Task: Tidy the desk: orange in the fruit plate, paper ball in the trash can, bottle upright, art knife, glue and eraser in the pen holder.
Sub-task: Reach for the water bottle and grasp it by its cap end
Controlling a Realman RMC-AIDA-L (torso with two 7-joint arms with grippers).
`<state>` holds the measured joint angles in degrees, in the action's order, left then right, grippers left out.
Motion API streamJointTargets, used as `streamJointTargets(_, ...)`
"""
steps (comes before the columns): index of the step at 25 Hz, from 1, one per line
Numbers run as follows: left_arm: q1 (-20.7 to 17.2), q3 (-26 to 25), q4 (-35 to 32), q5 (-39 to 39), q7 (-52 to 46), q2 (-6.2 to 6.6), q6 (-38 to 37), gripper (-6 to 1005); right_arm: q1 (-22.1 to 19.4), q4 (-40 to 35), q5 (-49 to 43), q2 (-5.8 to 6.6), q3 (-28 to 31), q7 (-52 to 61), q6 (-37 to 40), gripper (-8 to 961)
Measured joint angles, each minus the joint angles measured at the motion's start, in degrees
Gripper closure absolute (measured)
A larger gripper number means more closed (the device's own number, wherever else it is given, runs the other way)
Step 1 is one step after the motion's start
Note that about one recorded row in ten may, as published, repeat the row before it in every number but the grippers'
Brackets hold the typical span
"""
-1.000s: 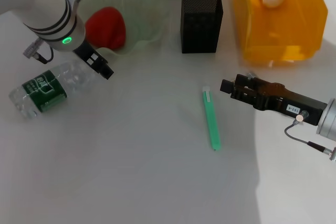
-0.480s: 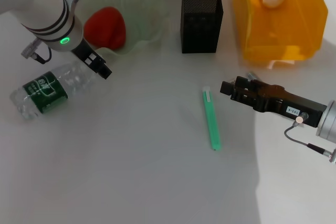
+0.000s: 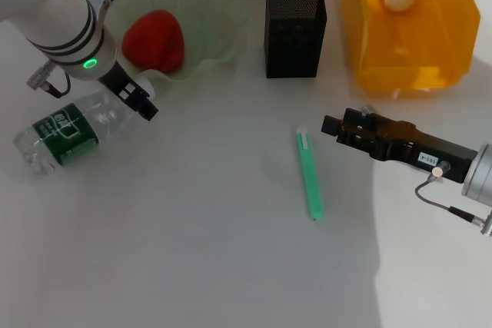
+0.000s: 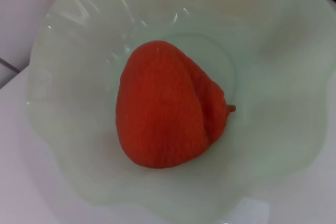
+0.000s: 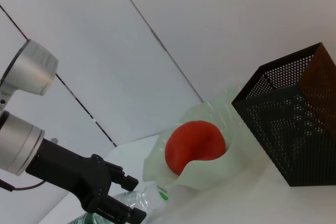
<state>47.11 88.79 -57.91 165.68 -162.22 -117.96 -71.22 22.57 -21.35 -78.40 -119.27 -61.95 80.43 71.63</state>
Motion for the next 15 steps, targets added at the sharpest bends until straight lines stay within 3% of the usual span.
streamJointTargets(15,2.7,0.7,5.0,0.0,1.2,-0.74,2.1,175,0.1,0.0,0.0,0.00,0.1,0.0,-0.7,224)
